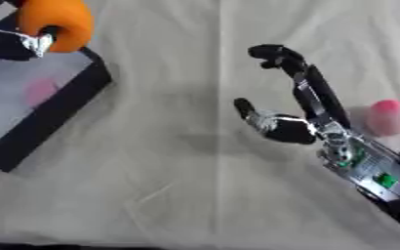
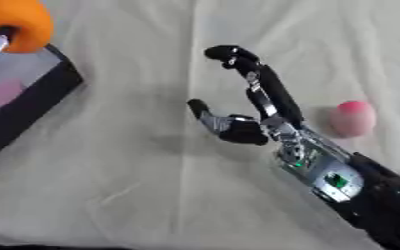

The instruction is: Pick up the objects with one hand, pass them to the other hand, and then place them into the box on the other side of the table.

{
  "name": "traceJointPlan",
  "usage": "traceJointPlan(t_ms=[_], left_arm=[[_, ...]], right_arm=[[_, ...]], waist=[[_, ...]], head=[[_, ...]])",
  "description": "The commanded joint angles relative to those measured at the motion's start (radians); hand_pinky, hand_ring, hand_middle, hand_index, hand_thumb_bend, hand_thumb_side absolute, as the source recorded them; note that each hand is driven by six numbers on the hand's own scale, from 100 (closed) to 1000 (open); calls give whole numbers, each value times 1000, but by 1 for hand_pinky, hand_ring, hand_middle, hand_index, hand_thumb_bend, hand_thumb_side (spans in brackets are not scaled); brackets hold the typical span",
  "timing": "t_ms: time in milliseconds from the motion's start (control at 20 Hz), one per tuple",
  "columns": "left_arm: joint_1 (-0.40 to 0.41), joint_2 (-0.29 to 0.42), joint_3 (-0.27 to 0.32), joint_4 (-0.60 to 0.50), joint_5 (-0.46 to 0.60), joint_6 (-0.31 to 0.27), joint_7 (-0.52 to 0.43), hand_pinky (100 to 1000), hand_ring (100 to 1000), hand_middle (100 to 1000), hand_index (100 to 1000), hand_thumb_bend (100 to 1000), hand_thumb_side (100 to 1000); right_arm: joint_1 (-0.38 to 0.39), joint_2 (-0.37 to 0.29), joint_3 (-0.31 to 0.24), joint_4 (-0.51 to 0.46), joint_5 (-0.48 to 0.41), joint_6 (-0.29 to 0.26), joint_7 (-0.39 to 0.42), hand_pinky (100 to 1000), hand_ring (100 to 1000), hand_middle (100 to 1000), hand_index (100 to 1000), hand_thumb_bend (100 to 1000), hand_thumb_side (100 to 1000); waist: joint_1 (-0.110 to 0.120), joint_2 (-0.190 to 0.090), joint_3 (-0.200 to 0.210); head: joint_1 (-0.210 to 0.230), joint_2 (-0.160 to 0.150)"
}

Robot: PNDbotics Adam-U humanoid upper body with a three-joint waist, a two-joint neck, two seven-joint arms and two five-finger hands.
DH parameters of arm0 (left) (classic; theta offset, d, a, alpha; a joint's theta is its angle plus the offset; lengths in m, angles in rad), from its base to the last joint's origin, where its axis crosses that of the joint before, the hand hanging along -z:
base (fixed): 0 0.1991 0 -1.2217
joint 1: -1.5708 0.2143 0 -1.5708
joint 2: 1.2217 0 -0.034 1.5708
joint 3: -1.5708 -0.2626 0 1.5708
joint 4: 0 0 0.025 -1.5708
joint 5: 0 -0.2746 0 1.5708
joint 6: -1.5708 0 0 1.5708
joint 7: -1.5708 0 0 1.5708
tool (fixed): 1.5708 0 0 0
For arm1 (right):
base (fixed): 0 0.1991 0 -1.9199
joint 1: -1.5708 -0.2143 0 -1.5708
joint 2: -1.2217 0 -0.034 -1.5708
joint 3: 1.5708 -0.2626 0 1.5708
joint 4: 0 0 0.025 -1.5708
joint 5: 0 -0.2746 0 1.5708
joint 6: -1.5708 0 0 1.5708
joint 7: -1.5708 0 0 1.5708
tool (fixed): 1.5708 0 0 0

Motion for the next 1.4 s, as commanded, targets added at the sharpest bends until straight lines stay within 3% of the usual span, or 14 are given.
traceJointPlan(t_ms=[50,500,1050,1350,1400], left_arm=[[-3,63,43,12,15,19,17,812,549,437,391,100,100],[27,119,105,124,-2,34,65,814,551,438,394,100,100],[28,111,148,269,-77,0,104,821,565,456,417,100,100],[26,97,168,352,-130,-18,116,833,593,495,529,100,100],[25,95,171,364,-142,-22,120,843,608,521,572,157,100]], right_arm=[[-2,-16,-14,-18,13,4,-7,779,861,815,858,353,468],[-3,9,-12,-18,31,9,-14,777,859,809,849,356,473],[-14,39,-7,-18,44,17,-30,775,859,808,848,359,475],[-12,47,-2,-18,57,25,-25,775,859,808,846,361,478],[-12,49,-1,-18,58,27,-25,775,859,808,846,361,479]], waist=[[1,-36,1],[-14,-25,-14],[-29,-7,-48],[-32,-5,-61],[-32,-5,-63]], head=[[10,-14],[66,-37],[151,-54],[172,-54],[173,-54]])
